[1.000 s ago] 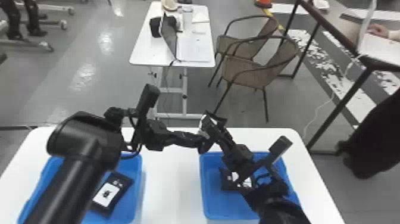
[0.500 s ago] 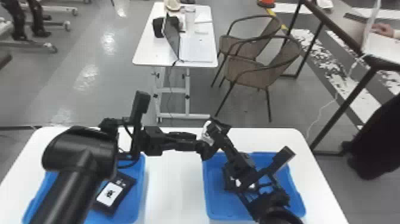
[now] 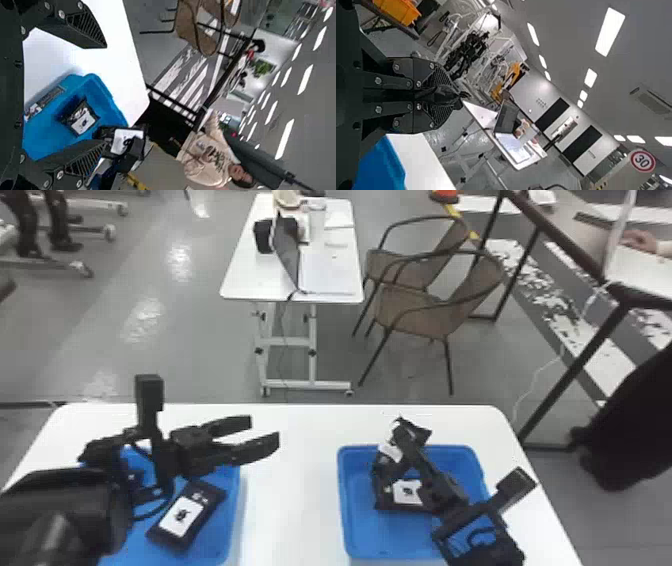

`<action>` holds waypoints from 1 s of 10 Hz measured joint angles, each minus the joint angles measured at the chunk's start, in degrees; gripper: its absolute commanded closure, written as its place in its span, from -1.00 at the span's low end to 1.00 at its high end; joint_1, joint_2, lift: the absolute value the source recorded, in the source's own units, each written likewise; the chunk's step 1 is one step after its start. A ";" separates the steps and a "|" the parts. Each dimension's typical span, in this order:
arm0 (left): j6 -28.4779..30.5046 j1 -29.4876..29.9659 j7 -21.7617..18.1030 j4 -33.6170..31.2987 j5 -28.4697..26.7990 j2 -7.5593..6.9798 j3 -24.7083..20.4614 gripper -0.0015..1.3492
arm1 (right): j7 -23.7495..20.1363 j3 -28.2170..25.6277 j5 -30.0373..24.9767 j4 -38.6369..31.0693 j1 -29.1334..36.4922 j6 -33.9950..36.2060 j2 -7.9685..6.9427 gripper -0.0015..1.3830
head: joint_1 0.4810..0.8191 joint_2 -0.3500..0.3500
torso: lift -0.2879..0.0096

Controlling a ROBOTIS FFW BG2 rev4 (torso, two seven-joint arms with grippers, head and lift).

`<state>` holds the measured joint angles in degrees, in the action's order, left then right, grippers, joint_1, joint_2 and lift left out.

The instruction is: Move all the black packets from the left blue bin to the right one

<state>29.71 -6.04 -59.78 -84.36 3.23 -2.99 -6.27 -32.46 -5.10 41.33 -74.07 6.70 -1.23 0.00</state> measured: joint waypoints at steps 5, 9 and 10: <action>-0.04 8.90 5.69 -7.52 7.05 -0.44 -10.75 -0.78 | 1.06 -4.72 -1.33 8.23 0.91 -1.51 0.00 -0.52 | 0.27 -0.11 | 0.94; 0.73 11.17 8.48 -8.18 12.05 1.31 -13.19 -0.59 | 3.29 -4.84 0.11 3.18 3.15 -5.11 0.00 -0.83 | 0.27 -0.14 | 0.94; 1.90 11.57 9.41 -8.22 11.52 1.31 -13.19 -0.59 | 3.26 -4.63 0.79 0.22 4.03 -5.14 0.00 -0.83 | 0.27 -0.14 | 0.94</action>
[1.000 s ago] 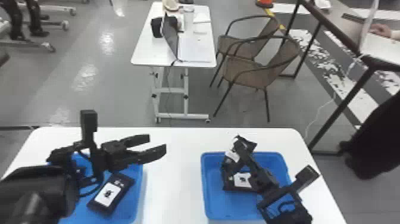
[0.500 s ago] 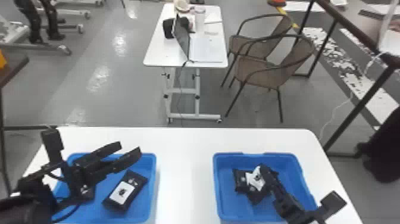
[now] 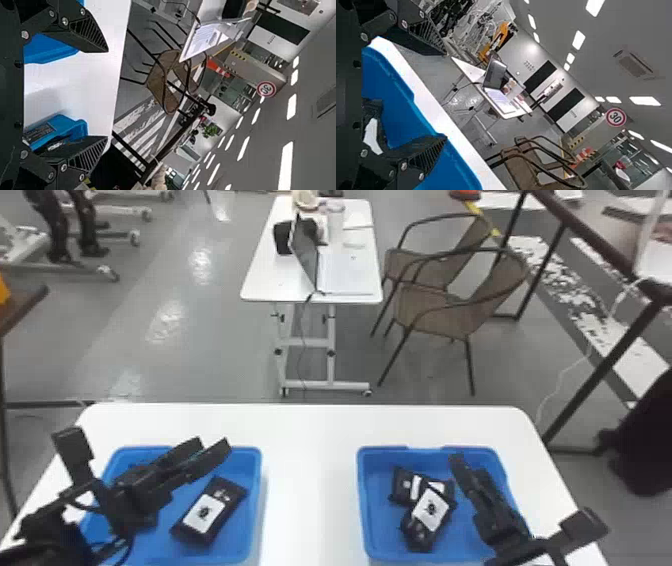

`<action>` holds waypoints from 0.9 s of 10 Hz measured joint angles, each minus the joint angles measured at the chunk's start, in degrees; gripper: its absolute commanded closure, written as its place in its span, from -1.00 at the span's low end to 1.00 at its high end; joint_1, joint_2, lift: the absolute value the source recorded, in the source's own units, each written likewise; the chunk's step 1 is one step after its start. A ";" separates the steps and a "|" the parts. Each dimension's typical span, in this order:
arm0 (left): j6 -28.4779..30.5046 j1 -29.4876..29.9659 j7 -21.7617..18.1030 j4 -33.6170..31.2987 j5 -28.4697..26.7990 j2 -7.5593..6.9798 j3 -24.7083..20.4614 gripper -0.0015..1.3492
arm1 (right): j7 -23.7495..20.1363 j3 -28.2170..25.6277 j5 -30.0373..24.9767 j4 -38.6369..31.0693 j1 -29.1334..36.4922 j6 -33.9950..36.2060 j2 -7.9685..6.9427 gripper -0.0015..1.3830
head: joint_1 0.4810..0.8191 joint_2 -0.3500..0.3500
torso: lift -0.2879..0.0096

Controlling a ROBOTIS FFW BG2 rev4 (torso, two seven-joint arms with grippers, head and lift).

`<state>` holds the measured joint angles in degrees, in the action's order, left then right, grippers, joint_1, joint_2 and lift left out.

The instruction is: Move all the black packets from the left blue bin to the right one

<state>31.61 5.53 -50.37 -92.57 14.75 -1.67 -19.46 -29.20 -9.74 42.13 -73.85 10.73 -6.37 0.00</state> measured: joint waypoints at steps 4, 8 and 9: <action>16.94 1.41 1.60 -8.75 -16.43 0.04 -1.02 -0.55 | -0.04 0.16 1.88 -9.92 1.76 1.51 0.00 -0.83 | 0.27 -0.04 | 0.94; 30.82 0.20 0.18 -13.17 -35.71 -1.25 1.75 -0.54 | -0.07 0.45 1.15 -15.51 1.51 1.54 0.00 -0.83 | 0.27 0.16 | 0.94; 31.68 -0.79 -0.22 -13.15 -40.88 -1.55 3.34 -0.56 | -0.07 0.79 1.28 -15.64 1.49 1.54 0.00 -0.83 | 0.27 0.21 | 0.94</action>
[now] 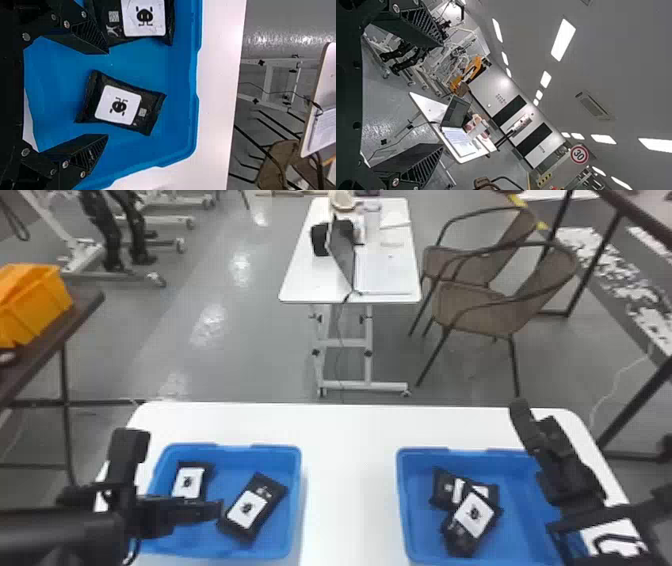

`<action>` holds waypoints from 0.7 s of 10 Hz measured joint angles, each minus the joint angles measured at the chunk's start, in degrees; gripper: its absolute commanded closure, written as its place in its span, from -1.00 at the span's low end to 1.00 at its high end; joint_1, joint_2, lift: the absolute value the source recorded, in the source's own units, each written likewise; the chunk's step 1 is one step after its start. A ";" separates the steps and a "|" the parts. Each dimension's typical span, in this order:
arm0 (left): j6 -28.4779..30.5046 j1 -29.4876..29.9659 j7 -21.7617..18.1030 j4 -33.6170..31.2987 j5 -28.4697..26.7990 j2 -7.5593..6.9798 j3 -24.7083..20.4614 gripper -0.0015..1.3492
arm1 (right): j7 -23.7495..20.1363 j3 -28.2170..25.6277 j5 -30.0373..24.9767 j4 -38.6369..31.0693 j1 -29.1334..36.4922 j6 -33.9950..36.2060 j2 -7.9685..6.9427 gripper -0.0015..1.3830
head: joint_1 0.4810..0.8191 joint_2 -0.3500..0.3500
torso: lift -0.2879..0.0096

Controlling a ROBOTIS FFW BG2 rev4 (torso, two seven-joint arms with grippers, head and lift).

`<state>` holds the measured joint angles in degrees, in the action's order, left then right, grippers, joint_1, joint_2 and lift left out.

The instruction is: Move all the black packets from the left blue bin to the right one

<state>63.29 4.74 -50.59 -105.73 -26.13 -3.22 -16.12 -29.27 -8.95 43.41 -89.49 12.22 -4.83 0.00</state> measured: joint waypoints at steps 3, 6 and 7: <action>-0.97 -3.28 -1.81 3.89 -7.43 -0.31 2.16 -0.80 | -0.28 0.67 0.65 0.55 -0.12 0.08 0.00 -0.83 | 0.27 0.29 | 0.94; -6.41 -8.07 -2.12 13.29 -8.92 -0.53 5.87 -0.94 | -1.06 1.03 1.70 1.51 -0.41 0.08 0.00 -0.83 | 0.27 0.21 | 0.94; -8.23 -10.12 -2.94 17.30 -9.02 -0.56 7.12 -0.93 | -1.10 1.11 1.90 1.69 -0.41 0.08 0.00 -0.83 | 0.27 0.16 | 0.94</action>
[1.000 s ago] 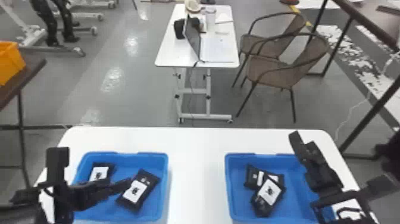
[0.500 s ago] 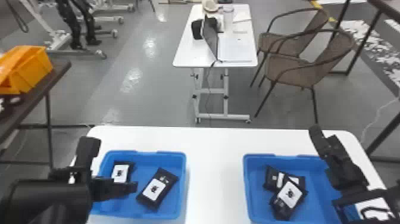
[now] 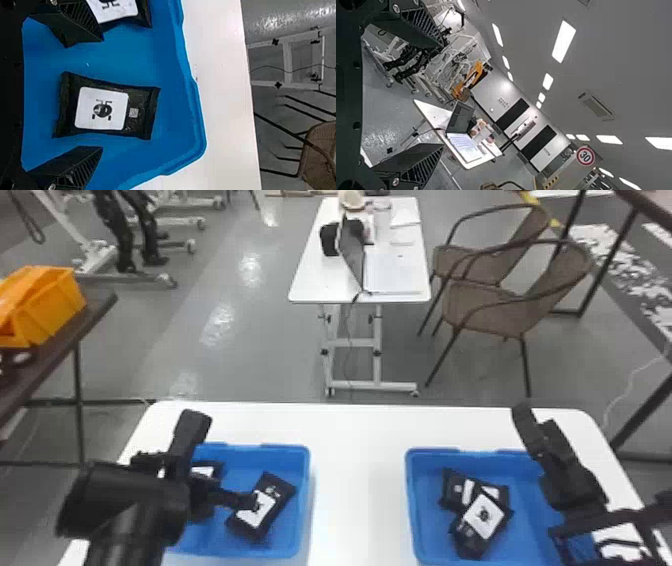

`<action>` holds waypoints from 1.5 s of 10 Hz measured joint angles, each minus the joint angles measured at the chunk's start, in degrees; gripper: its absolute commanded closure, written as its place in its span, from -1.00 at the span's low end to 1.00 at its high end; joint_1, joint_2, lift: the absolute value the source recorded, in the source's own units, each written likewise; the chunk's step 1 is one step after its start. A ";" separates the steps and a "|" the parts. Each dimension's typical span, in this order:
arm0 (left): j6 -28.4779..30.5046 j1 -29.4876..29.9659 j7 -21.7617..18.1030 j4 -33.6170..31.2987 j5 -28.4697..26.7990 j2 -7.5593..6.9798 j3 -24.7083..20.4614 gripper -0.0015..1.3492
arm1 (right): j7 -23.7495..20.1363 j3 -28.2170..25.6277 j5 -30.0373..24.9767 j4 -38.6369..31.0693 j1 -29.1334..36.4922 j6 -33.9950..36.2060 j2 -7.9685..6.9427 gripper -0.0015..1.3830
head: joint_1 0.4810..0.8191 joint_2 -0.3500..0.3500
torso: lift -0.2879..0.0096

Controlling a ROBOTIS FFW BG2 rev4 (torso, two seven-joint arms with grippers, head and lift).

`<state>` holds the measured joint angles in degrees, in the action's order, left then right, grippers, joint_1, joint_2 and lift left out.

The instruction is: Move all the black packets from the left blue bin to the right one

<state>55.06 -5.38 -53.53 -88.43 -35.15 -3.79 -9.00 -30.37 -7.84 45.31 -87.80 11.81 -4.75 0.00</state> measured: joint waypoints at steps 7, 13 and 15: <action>-2.70 -8.38 -4.56 19.29 -3.58 -1.24 5.50 -0.92 | -0.38 0.28 1.72 0.89 0.12 -0.03 0.00 -0.83 | 0.27 0.07 | 0.94; -4.19 -11.34 -4.55 26.20 -5.28 -1.19 6.09 -0.81 | -1.14 0.37 3.12 1.91 0.06 -0.02 0.00 -0.83 | 0.27 0.07 | 0.94; -5.63 -11.06 -4.45 26.24 -4.61 -0.80 3.84 -0.59 | -1.38 0.75 4.02 2.38 -0.02 -0.02 0.00 -0.83 | 0.27 0.08 | 0.94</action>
<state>49.43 -16.44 -57.98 -62.19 -39.76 -4.58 -5.16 -31.75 -7.08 49.33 -85.42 11.79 -4.77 0.00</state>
